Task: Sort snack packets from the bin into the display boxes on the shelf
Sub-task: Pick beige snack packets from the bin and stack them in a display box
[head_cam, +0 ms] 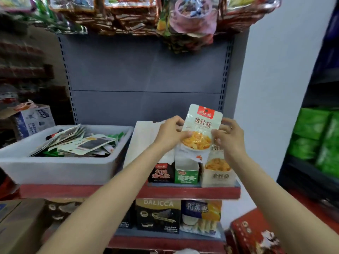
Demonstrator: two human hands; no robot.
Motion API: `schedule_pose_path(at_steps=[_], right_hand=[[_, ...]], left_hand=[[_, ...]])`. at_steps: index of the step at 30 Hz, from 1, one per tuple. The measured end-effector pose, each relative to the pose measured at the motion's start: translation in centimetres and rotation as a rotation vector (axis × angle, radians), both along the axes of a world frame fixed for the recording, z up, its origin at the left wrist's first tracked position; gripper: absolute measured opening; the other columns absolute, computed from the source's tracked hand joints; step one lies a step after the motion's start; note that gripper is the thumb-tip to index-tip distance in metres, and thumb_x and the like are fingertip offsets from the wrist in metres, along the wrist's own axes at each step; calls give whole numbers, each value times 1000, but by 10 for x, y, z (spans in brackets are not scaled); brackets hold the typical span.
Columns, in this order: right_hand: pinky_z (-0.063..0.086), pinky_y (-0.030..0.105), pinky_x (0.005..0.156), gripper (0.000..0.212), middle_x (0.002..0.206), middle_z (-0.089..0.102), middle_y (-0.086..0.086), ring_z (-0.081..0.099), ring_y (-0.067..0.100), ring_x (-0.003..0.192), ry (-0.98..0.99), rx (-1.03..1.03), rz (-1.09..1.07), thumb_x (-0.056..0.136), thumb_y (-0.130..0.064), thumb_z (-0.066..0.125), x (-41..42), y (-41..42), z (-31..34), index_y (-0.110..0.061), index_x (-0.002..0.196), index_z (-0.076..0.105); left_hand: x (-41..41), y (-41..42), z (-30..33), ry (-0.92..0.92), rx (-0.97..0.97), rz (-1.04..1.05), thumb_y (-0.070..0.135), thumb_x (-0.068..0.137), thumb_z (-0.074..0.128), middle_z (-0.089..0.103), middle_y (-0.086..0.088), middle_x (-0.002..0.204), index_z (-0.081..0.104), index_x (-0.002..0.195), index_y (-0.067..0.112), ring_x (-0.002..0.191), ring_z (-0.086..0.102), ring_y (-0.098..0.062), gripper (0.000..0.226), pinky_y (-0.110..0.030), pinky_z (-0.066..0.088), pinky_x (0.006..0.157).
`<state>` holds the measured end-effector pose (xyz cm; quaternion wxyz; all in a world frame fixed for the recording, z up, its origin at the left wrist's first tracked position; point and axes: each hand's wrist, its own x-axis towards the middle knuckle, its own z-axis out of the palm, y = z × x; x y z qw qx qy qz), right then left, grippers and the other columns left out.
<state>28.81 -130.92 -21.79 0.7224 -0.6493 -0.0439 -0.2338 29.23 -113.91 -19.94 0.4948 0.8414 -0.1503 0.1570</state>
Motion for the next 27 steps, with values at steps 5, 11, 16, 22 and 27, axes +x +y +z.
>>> schedule_pose_path(at_steps=[5,11,16,22,27], right_hand=[[57,34,69,38,102,64,1,65,17,94,-17,-135,-128,83,4,58,8,-43,-4,-21,110,51],[50,14,59,74,97,55,-10,60,8,86,-36,-458,-136,78,7,66,8,-64,-16,-25,136,33],[48,18,71,97,125,46,5,52,16,108,-3,-760,-135,73,5,71,7,-67,-30,-30,147,18],[47,25,80,86,126,35,8,48,24,113,68,-1001,-139,72,-1,75,-2,-65,-23,-20,141,28],[49,35,92,91,129,28,10,39,27,122,170,-1115,-151,72,-12,78,-2,-59,-24,-18,144,22]], left_hand=[[9,-50,-12,68,6,-71,14,82,71,64,-1,94,51,92,12,86,65,-18,22,-44,59,67],[14,-71,-33,12,203,-3,18,78,75,67,1,102,53,114,18,87,62,-16,43,-32,52,64],[15,-73,-41,-118,380,68,18,70,81,61,-5,112,20,141,22,102,57,-22,94,-33,48,69],[11,-73,-46,-206,639,194,36,74,77,51,-3,120,35,131,24,110,45,-21,71,-32,30,79],[7,-77,-55,-263,751,264,39,75,75,49,-4,121,35,129,24,111,43,-22,69,-34,34,84]])
